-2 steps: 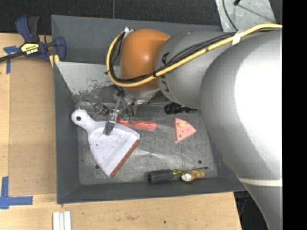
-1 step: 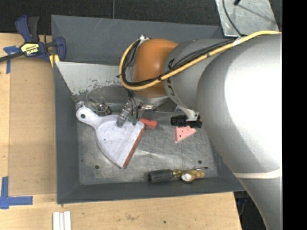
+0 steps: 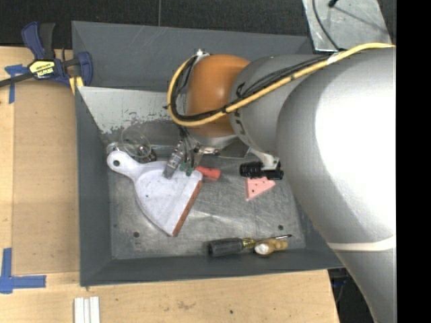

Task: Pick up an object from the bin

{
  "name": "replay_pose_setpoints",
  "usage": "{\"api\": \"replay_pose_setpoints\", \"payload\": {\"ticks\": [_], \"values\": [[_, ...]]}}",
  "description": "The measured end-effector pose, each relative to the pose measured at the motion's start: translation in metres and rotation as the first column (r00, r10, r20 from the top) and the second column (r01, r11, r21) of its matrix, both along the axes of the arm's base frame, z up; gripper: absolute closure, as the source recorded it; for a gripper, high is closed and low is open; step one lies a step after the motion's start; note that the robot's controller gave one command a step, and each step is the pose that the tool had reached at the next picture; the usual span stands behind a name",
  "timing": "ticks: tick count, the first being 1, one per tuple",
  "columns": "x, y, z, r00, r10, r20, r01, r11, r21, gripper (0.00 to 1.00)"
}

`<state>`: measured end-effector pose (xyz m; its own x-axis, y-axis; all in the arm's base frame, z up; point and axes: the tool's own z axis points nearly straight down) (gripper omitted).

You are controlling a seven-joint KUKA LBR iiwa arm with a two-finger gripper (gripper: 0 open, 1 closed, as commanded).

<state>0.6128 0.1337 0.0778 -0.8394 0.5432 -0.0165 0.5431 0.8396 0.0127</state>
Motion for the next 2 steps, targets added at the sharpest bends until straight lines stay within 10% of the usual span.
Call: {"api": "replay_pose_setpoints", "payload": {"ticks": [1,2], "values": [[-0.013,-0.031,0.042,1.000,0.006,-0.027,-0.006,1.000,-0.002,1.00],[-0.040,-0.046,0.069,0.994,0.104,-0.017,-0.104,0.995,-0.003,1.00]]}}
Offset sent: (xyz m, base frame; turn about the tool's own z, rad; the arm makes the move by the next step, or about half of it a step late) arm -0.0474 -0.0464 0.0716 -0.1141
